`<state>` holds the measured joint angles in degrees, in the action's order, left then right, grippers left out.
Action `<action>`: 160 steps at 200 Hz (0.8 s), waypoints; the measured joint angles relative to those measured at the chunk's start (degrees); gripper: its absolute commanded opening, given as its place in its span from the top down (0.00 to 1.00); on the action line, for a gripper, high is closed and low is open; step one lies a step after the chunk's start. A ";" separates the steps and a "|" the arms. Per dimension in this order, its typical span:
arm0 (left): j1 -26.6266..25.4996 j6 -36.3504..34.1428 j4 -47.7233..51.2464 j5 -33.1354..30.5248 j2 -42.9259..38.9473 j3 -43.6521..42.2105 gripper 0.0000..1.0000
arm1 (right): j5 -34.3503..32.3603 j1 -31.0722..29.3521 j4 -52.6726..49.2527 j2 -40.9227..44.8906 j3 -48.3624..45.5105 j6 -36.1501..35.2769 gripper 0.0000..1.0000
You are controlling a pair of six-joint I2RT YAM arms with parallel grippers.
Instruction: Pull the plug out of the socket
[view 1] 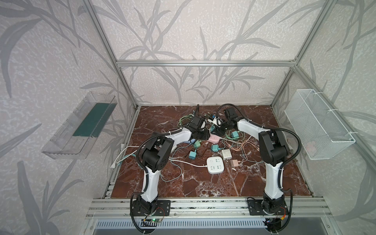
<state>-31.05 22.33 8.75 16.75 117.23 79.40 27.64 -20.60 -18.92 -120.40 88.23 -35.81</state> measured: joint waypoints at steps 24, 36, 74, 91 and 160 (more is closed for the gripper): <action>0.07 0.00 0.02 0.15 0.20 0.07 0.47 | -0.20 -0.17 -0.68 -0.44 0.28 -0.50 0.43; 0.09 0.00 0.02 0.22 0.20 0.07 0.47 | -0.28 -0.26 -1.27 -0.61 0.87 -0.90 0.44; 0.09 0.00 0.04 0.28 0.20 0.07 0.47 | -0.61 -0.74 -2.08 -1.25 2.73 -1.64 0.50; 0.09 0.00 0.13 0.28 0.20 0.07 0.47 | -0.61 -0.79 -2.38 -1.44 3.04 -1.86 0.53; 0.20 -0.02 0.46 0.07 0.20 0.07 0.47 | -0.66 -0.79 -3.48 -1.66 3.58 -3.26 0.60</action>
<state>-30.85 22.31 9.21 16.82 117.43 79.46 26.98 -21.39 -22.39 -122.06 91.81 -39.07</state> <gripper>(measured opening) 0.525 0.440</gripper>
